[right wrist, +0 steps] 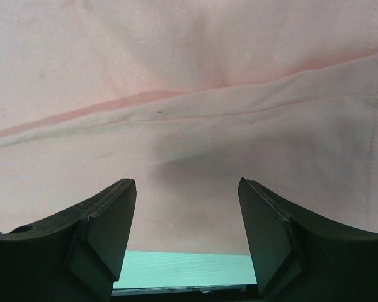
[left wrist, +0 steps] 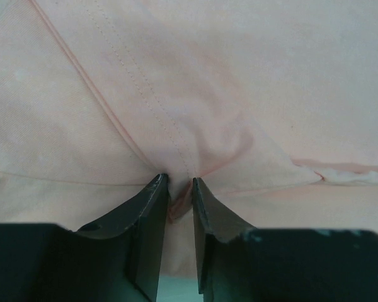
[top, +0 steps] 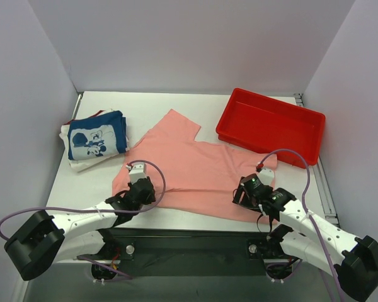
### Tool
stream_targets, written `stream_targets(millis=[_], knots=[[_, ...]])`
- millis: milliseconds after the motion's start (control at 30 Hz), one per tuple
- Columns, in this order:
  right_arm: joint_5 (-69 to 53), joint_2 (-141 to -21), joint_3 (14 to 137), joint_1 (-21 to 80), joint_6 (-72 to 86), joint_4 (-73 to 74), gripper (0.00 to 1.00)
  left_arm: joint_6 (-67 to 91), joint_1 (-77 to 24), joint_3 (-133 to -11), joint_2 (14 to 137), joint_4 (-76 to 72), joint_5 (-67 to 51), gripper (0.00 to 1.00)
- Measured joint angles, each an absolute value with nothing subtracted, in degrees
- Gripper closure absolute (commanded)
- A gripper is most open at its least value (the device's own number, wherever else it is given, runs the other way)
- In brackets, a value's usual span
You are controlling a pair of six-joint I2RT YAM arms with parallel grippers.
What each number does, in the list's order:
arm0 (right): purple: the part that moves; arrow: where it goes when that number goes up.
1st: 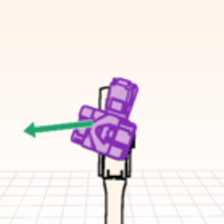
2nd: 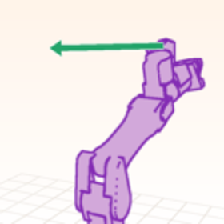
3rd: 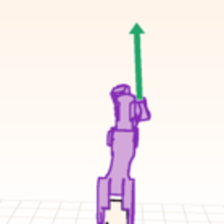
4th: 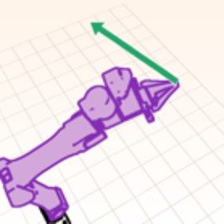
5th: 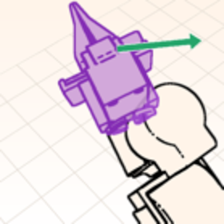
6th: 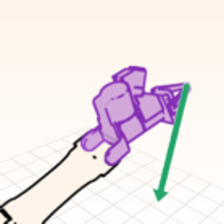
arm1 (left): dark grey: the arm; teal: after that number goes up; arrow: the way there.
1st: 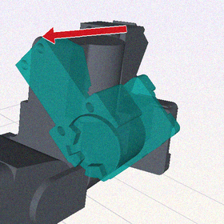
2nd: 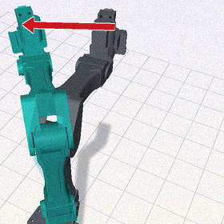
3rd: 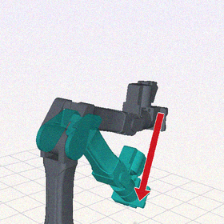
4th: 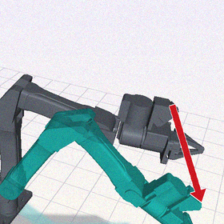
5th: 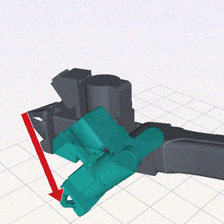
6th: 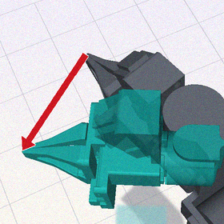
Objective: Fold and stack the t-shirts
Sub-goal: Fold the flattened tshirt in 1/3 of the way
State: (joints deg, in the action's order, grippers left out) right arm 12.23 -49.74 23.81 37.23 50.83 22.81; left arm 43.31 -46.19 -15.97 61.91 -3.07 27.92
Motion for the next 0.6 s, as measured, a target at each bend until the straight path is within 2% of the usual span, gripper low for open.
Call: stream_targets(millis=[33, 67, 167, 233, 333, 533, 600], knots=[[12.23, -49.74, 23.81, 37.23, 50.83, 22.83, 0.33, 43.20, -46.28, -16.01, 62.26, -3.22, 27.94, 0.72], [12.23, -49.74, 23.81, 37.23, 50.81, 22.87, 0.33, 43.16, -46.37, -16.10, 62.54, -3.27, 28.01, 0.80], [12.23, -49.74, 23.83, 37.23, 50.70, 23.00, 0.33, 42.94, -46.59, -16.69, 63.40, -3.62, 28.05, 0.92], [12.23, -49.76, 23.97, 37.23, 50.68, 23.07, 0.33, 42.76, -46.78, -17.21, 64.07, -3.62, 28.05, 0.93], [12.23, -49.82, 24.43, 37.23, 50.54, 23.18, 0.33, 42.41, -46.85, -18.26, 65.17, -3.31, 28.05, 0.93], [12.23, -50.43, 25.41, 37.23, 49.95, 23.31, 0.33, 41.52, -47.22, -22.13, 66.35, -0.32, 28.27, 0.77], [12.23, -50.74, 25.67, 37.23, 49.74, 23.31, 0.33, 41.34, -47.22, -22.85, 66.30, 0.75, 28.32, 0.75]])
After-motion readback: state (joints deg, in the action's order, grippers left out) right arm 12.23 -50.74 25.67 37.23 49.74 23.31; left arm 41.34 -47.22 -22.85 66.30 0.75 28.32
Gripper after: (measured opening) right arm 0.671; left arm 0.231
